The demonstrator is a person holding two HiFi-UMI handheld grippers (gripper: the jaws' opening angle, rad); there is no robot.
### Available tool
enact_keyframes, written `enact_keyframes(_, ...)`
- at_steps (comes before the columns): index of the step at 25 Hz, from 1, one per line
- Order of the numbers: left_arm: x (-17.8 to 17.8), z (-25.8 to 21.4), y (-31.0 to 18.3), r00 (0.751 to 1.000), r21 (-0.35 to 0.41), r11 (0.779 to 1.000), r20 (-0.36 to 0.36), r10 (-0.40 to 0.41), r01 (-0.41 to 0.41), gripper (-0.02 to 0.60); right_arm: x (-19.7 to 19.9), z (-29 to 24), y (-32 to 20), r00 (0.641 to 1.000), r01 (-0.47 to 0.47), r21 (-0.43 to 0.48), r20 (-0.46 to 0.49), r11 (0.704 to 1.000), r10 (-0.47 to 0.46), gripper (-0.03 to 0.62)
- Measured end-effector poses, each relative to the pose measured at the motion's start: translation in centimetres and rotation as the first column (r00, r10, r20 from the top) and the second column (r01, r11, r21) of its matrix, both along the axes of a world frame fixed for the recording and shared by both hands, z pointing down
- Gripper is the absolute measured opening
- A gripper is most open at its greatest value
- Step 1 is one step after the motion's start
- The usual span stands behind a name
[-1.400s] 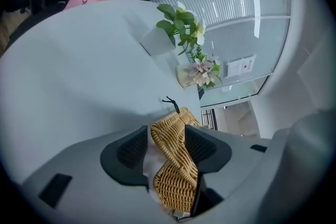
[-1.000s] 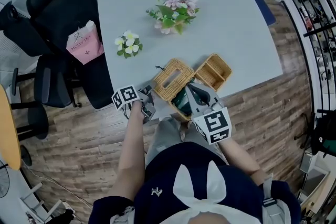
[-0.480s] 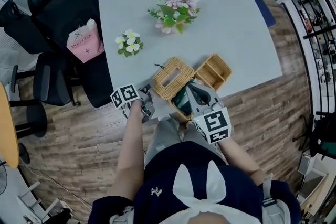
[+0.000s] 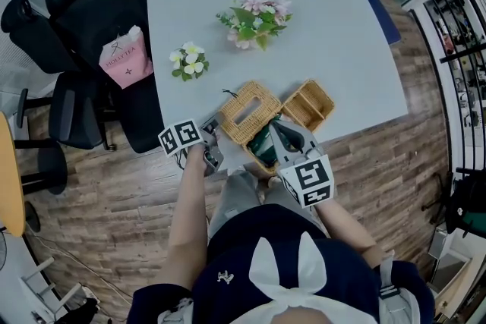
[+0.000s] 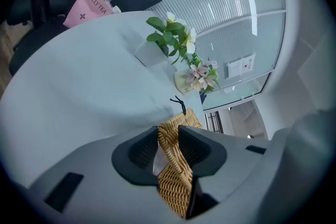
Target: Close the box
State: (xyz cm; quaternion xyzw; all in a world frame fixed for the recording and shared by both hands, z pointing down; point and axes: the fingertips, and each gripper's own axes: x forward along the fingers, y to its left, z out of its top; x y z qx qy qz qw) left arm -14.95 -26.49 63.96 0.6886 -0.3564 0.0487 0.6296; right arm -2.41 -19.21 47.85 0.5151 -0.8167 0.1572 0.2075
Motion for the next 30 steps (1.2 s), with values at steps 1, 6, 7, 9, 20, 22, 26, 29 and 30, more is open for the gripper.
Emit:
enact_keyframes(1, 0.0, -0.2, 0.0, 1.0, 0.007, 1.0, 0.006, -0.001, 0.0, 0.133, 0.0, 0.0, 0.0, 1.0, 0.003, -0.001, 0.0, 1.0, -0.003, 0.003)
enact_keyframes(6, -0.1, -1.2, -0.2, 0.999, 0.052, 0.999, 0.041, 0.0, -0.002, 0.129, 0.0, -0.1, 0.1, 1.0, 0.017, -0.003, 0.006, 1.0, -0.017, 0.003)
enact_keyframes(7, -0.1, -1.4, -0.2, 0.999, 0.06, 0.998, 0.048, 0.002, -0.005, 0.128, 0.0, -0.1, 0.1, 1.0, 0.02, -0.002, 0.005, 1.0, -0.02, 0.003)
enact_keyframes(9, -0.1, -1.8, -0.3, 0.998, 0.076, 0.997, 0.063, 0.006, -0.011, 0.127, -0.1, -0.2, 0.1, 1.0, 0.027, -0.001, 0.006, 1.0, -0.027, 0.003)
enact_keyframes(20, -0.1, -3.2, -0.4, 0.992, 0.139, 0.99, 0.124, 0.018, -0.036, 0.124, -0.3, 0.0, -0.1, 0.998, 0.056, -0.003, 0.015, 0.998, -0.056, 0.004)
enact_keyframes(22, -0.1, -3.4, -0.4, 0.992, 0.143, 0.989, 0.127, 0.017, -0.035, 0.123, -0.3, -0.1, 0.0, 0.998, 0.06, -0.005, 0.019, 0.998, -0.06, 0.003)
enact_keyframes(26, -0.2, -4.0, -0.3, 0.991, 0.158, 0.987, 0.135, 0.016, -0.037, 0.12, -0.2, -0.1, 0.1, 0.998, 0.069, -0.001, 0.015, 0.998, -0.069, 0.005)
enact_keyframes(29, -0.1, -4.4, -0.3, 0.988, 0.172, 0.984, 0.156, 0.015, -0.042, 0.12, -0.1, -0.2, 0.1, 0.997, 0.072, 0.001, 0.016, 0.997, -0.072, 0.003)
enact_keyframes(30, -0.1, -4.5, -0.3, 0.986, 0.177, 0.983, 0.164, 0.015, -0.044, 0.12, -0.1, -0.2, 0.1, 0.997, 0.074, 0.002, 0.018, 0.997, -0.074, 0.003)
